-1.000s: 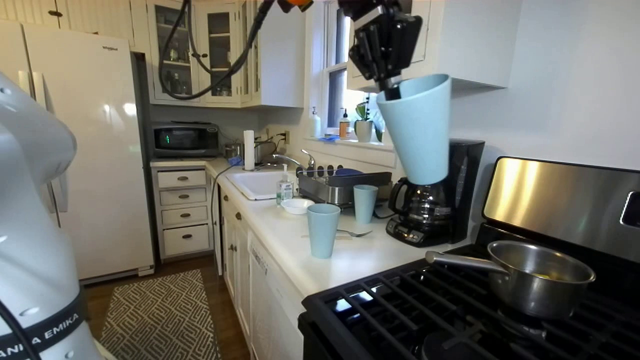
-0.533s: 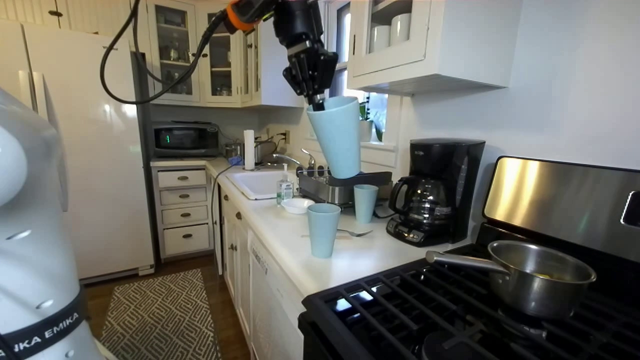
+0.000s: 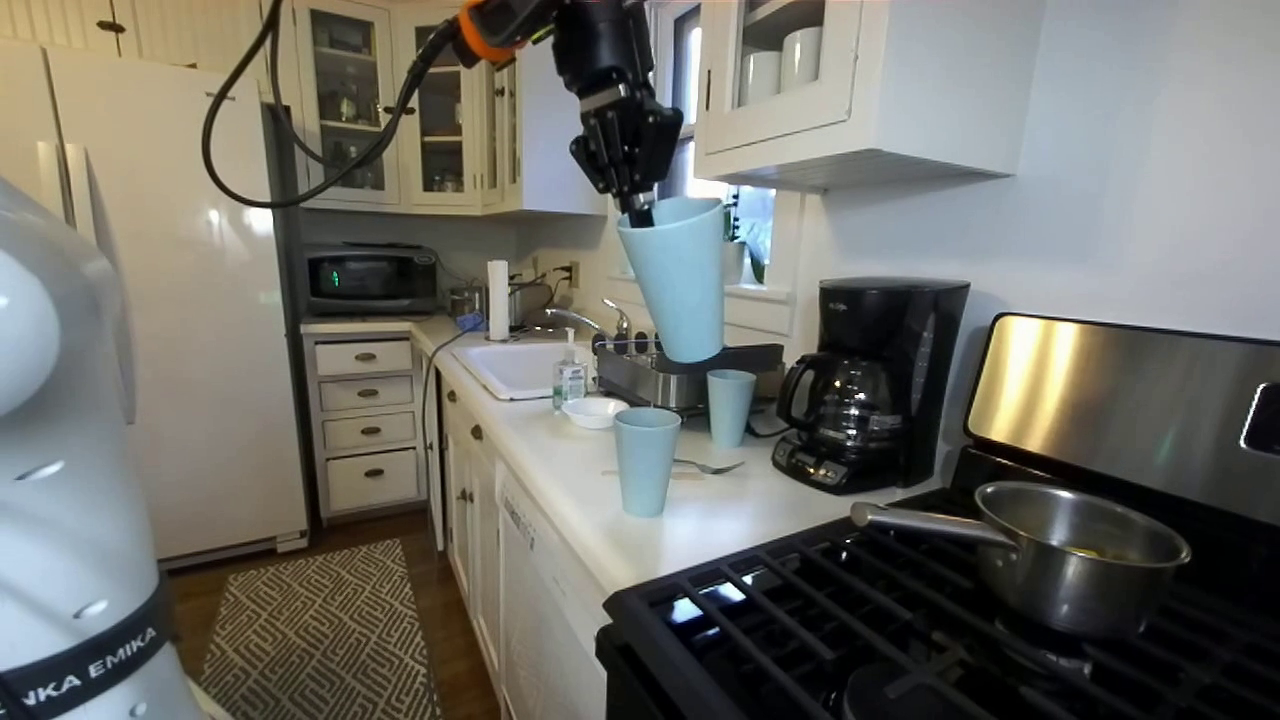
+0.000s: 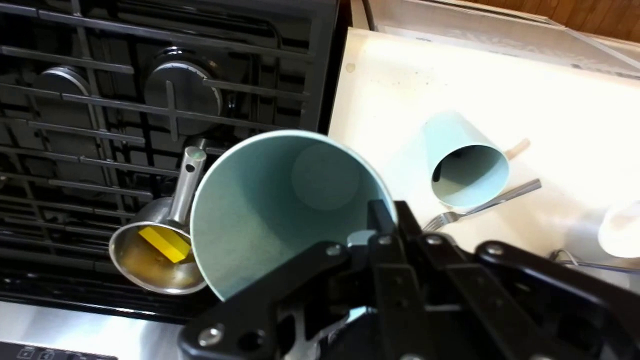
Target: Put the cup upright
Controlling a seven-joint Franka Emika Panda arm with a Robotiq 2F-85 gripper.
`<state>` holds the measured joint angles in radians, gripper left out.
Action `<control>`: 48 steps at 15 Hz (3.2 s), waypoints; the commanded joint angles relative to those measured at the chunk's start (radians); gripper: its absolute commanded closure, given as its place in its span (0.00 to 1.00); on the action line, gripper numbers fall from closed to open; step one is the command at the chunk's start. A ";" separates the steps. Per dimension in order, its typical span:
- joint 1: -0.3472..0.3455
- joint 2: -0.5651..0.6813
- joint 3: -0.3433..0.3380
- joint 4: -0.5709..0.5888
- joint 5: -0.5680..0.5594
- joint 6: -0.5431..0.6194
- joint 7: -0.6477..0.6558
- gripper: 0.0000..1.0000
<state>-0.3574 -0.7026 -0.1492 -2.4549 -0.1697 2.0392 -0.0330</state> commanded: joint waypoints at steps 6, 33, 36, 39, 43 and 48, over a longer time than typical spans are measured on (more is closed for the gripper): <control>0.287 0.237 0.144 0.147 -0.020 0.115 -0.039 0.99; 0.466 0.876 0.250 0.314 -0.346 0.345 -0.327 0.99; 0.464 0.906 0.248 0.317 -0.347 0.364 -0.327 0.99; 0.462 0.927 0.248 0.328 -0.339 0.368 -0.340 0.99; 0.459 0.938 0.248 0.351 -0.331 0.373 -0.356 0.63; 0.444 0.861 0.251 0.393 -0.248 0.307 -0.349 0.29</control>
<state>0.0944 0.2173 0.1004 -2.0830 -0.4915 2.4037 -0.3651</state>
